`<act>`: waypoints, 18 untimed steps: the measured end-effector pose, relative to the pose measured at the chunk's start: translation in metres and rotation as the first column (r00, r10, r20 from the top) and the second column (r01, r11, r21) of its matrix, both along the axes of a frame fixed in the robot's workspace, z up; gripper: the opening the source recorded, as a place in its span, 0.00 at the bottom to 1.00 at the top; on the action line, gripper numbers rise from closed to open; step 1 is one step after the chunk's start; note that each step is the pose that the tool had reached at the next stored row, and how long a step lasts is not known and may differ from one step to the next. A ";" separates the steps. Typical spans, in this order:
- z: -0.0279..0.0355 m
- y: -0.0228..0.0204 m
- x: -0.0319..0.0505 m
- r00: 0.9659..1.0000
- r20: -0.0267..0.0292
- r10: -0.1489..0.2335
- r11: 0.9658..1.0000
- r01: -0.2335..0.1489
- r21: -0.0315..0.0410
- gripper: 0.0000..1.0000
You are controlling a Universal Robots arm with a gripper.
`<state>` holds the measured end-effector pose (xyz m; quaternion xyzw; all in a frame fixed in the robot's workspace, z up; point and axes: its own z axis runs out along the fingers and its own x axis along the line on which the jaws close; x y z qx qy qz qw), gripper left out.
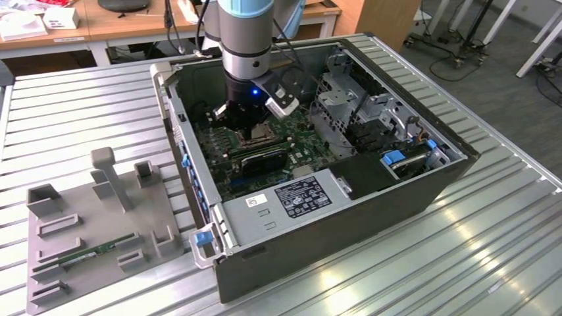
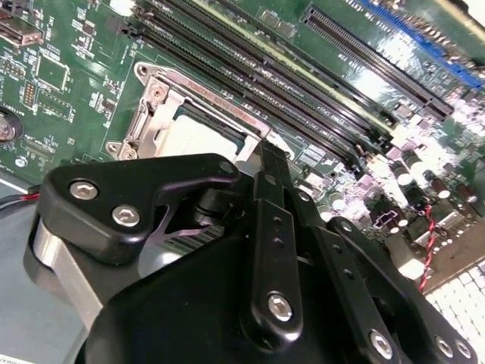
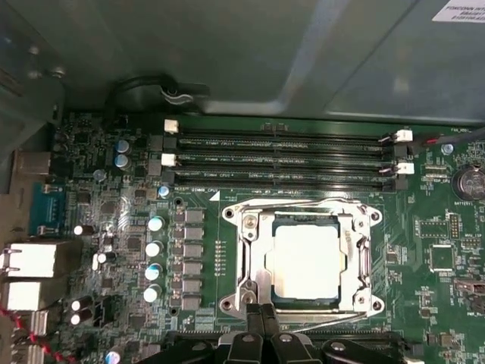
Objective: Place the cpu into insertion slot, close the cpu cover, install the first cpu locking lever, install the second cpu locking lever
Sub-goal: 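Install the second cpu locking lever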
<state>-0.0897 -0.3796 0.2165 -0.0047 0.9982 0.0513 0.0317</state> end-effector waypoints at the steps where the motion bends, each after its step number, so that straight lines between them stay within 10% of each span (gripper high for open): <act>1: -0.0007 0.0000 0.0000 1.000 0.000 0.000 1.000 0.000 0.008 0.11; 10: 0.0004 -0.0001 -0.0001 1.000 0.000 0.000 1.000 0.000 0.011 0.11; 18: 0.0299 0.0000 0.0000 1.000 0.000 0.000 1.000 0.000 0.011 0.11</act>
